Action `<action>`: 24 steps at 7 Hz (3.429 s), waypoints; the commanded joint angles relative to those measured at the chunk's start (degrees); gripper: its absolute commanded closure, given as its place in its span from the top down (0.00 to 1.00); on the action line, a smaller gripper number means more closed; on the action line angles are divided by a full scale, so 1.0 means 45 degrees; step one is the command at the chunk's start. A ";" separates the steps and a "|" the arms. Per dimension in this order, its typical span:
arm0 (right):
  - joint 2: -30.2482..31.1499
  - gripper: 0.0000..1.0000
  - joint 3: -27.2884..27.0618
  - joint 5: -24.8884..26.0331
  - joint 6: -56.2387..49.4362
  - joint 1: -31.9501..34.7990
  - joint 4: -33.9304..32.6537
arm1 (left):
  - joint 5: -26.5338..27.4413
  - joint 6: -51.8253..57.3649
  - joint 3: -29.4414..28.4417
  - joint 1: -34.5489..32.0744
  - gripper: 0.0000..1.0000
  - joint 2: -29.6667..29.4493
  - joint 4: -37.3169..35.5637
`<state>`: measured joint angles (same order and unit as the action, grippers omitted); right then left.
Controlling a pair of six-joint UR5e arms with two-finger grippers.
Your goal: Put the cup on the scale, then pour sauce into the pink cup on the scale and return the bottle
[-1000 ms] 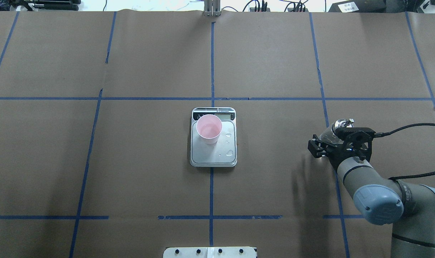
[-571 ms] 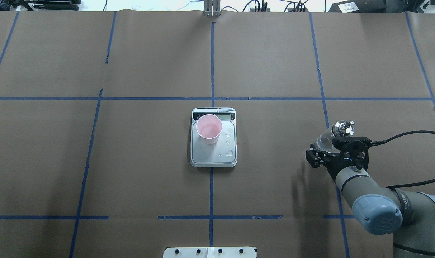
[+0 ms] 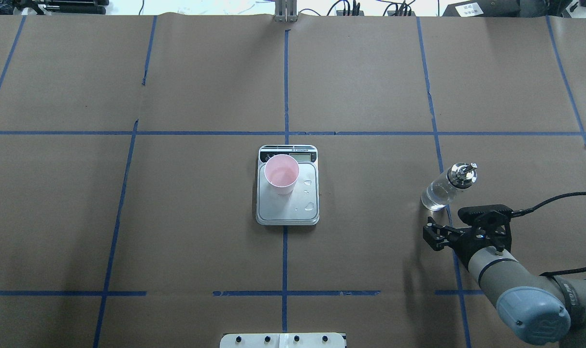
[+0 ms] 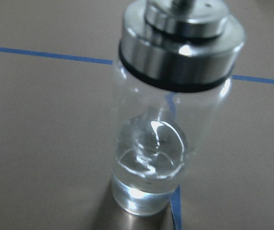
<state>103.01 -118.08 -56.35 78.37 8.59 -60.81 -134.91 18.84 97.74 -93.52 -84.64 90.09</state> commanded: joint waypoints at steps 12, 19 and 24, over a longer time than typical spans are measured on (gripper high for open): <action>0.0436 1.00 0.6494 -1.5855 -1.4768 1.6326 0.4855 | 0.0000 0.0011 0.0078 0.0000 1.00 0.0020 0.0018; -0.2071 1.00 0.5282 -1.6476 -2.0035 1.8539 -0.8320 | 0.0000 0.0031 0.0000 0.0000 1.00 0.0020 0.0019; -0.2149 1.00 0.5342 -1.6949 -1.9584 1.8500 -0.7406 | 0.0039 0.0090 -0.0079 0.0000 1.00 0.0020 -0.0020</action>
<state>93.25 -93.83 -132.38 -9.95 91.90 -94.75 -134.74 19.21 97.37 -93.52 -84.55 90.00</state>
